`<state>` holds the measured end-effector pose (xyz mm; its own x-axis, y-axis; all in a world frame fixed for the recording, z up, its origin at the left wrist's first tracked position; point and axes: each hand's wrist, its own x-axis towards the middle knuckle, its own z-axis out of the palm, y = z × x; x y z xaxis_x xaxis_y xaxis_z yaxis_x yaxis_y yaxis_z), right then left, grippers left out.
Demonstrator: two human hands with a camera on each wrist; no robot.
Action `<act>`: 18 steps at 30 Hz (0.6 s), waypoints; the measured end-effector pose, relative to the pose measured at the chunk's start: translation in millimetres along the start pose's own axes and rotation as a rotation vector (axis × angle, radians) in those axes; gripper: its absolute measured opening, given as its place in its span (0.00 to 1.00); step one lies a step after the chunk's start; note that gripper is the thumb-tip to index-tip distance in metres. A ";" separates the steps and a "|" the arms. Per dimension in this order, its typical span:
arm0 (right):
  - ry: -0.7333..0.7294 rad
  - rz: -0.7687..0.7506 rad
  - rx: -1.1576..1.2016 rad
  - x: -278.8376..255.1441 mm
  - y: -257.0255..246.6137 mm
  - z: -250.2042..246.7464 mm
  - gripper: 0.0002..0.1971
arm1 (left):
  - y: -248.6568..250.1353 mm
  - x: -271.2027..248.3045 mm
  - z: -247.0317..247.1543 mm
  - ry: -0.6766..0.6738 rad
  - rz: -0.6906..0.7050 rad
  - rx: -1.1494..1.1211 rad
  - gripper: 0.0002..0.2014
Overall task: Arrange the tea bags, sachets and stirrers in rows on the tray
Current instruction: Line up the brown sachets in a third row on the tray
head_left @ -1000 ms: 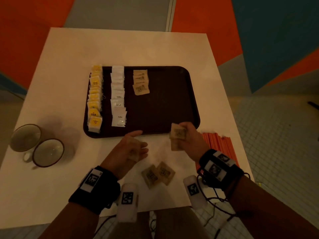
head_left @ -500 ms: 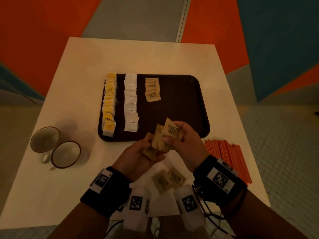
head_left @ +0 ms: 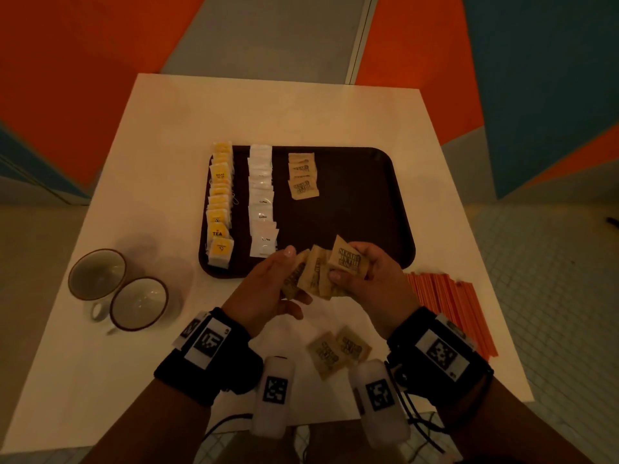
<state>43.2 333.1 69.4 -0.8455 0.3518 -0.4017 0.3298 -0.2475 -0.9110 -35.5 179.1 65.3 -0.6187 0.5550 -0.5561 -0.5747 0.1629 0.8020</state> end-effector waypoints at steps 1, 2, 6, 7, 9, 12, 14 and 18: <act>-0.002 -0.013 -0.032 0.0 0.4 0.2 0.19 | 0.9 -0.1 -0.4 -0.012 -0.003 0.003 0.21; -0.001 -0.028 -0.064 -0.1 0.7 0.6 0.19 | 2.0 -0.4 -1.2 -0.019 -0.001 0.009 0.20; 0.002 -0.071 -0.111 -0.8 -0.5 -0.7 0.18 | 2.6 -1.4 -5.4 -0.021 -0.004 0.027 0.13; -0.007 -0.079 -0.114 -0.3 -1.6 -2.4 0.17 | 2.3 -2.0 -7.2 -0.030 -0.016 0.042 0.12; -0.049 -0.103 -0.164 1.2 -5.2 -6.2 0.18 | 2.5 -3.6 -10.7 -0.048 -0.045 0.097 0.11; -0.176 -0.144 -0.395 3.7 -12.3 -10.8 0.21 | 4.2 -5.0 -12.2 -0.081 -0.073 0.156 0.14; -0.244 -0.156 -0.524 4.4 -14.8 -9.7 0.21 | 4.3 -4.7 -10.1 -0.113 -0.074 0.196 0.16; -0.153 -0.165 -0.492 7.9 -8.9 -8.1 0.23 | 0.9 -1.0 -7.1 -0.088 -0.018 0.260 0.11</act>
<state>37.0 345.4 73.5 -0.9420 0.2059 -0.2650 0.3144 0.2653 -0.9115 -39.2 172.9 65.0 -0.5540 0.6173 -0.5587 -0.4213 0.3709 0.8276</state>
